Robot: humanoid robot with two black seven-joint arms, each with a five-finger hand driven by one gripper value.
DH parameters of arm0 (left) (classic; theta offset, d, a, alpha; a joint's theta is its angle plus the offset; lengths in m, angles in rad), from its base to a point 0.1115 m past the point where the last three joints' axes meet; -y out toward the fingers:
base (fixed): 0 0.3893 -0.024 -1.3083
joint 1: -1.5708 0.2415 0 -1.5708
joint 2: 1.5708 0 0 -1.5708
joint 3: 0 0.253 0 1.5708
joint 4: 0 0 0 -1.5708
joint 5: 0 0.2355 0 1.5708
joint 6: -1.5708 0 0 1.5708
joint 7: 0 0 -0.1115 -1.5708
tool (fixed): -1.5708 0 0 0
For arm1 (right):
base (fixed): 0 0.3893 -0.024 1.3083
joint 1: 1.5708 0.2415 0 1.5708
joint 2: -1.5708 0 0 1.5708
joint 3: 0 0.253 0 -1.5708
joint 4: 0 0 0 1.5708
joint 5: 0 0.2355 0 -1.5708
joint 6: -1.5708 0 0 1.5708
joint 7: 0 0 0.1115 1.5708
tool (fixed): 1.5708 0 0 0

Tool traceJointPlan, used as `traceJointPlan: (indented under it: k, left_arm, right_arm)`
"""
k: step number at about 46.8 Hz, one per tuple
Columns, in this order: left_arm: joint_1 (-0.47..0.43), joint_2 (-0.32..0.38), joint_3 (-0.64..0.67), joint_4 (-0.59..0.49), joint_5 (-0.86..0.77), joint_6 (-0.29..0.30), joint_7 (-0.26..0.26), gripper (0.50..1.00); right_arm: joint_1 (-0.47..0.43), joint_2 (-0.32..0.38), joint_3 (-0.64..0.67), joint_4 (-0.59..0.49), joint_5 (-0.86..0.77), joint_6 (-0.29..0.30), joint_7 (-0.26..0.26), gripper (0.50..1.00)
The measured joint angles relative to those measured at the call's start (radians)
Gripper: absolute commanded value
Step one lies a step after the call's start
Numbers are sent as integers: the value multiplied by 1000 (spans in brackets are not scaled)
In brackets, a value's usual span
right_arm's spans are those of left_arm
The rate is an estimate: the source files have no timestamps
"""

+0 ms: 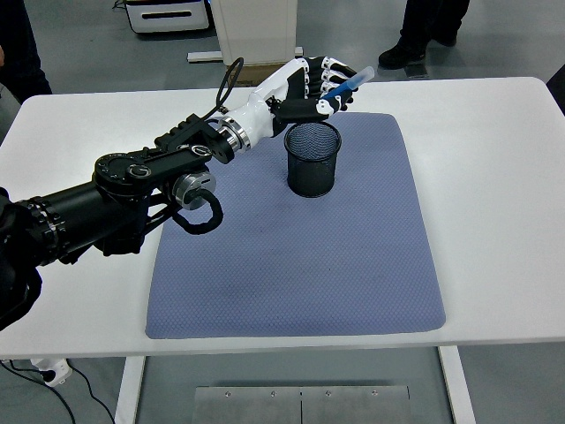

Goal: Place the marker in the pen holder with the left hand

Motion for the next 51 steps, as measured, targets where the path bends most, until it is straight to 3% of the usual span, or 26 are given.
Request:
traceJointPlan:
  k: [6, 9, 14, 16, 24, 26, 29, 30, 31, 34, 43, 51]
  left_arm:
    - [26, -12, -40, 0, -31, 0, 0, 543]
    - [35, -15, -55, 0, -46, 1, 0, 610]
    - [52, -17, -61, 0, -73, 8, 0, 651]
    - [57, -17, -62, 0, -84, 9, 0, 692]
    - [69, -18, -64, 1, -90, 9, 0, 710]
    - [71, -23, -67, 1, -90, 9, 0, 733]
    - [71, -32, -70, 1, -93, 9, 0, 795]
    - [71, -33, -71, 1, -94, 9, 0, 795]
    - [71, -34, -73, 1, -96, 9, 0, 920]
    - [69, -33, -83, 0, -97, 9, 0, 1000]
    - [40, 16, -201, 0, -82, 2, 1, 1000]
    - [38, 81, -212, 0, -71, 2, 5, 1000]
  right_arm:
    - [0, 0, 0, 0, 0, 0, 0, 1000]
    - [0, 0, 0, 0, -1, 0, 0, 1000]
    - [0, 0, 0, 0, 0, 0, 0, 1000]
    - [0, 0, 0, 0, 0, -1, 0, 1000]
    - [0, 0, 0, 0, 0, -1, 0, 1000]
    - [0, 0, 0, 0, 0, -1, 0, 1000]
    - [0, 0, 0, 0, 0, 0, 0, 1000]
    - [0, 0, 0, 0, 0, 0, 0, 1000]
    - [0, 0, 0, 0, 0, -1, 0, 1000]
    - [0, 0, 0, 0, 0, 0, 0, 1000]
    - [0, 0, 0, 0, 0, 0, 0, 1000]
    - [0, 0, 0, 0, 0, 0, 0, 1000]
